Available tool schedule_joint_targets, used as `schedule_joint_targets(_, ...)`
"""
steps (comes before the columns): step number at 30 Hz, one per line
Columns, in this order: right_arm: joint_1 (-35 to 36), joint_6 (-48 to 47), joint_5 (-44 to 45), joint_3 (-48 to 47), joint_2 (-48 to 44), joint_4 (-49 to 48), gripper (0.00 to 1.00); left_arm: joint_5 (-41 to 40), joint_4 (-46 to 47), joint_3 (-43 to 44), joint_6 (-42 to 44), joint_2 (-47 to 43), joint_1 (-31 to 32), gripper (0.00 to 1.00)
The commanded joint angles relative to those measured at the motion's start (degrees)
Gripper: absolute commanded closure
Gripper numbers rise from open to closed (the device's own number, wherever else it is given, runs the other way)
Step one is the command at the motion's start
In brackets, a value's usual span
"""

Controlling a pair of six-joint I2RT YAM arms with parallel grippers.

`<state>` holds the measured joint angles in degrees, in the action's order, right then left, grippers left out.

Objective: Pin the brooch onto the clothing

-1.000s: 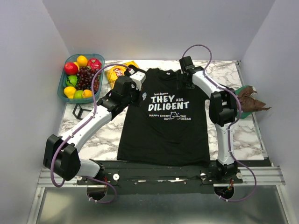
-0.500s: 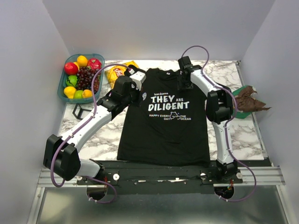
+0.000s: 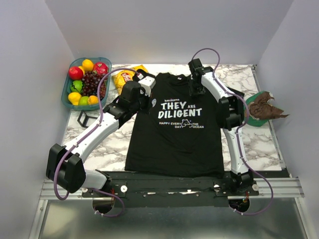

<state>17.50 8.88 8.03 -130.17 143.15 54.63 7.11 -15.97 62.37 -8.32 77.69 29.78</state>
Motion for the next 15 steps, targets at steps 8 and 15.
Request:
schedule_joint_targets(8,-0.53,0.87,-2.67,2.91,-1.74,5.30,0.55,0.53,0.59,-0.67,0.49,-2.54,-0.25,1.00)
schedule_joint_targets(15,-0.45,2.01,-6.80,7.64,-1.47,6.80,0.60,0.53,0.94,-0.85,0.41,-3.60,-0.42,1.00)
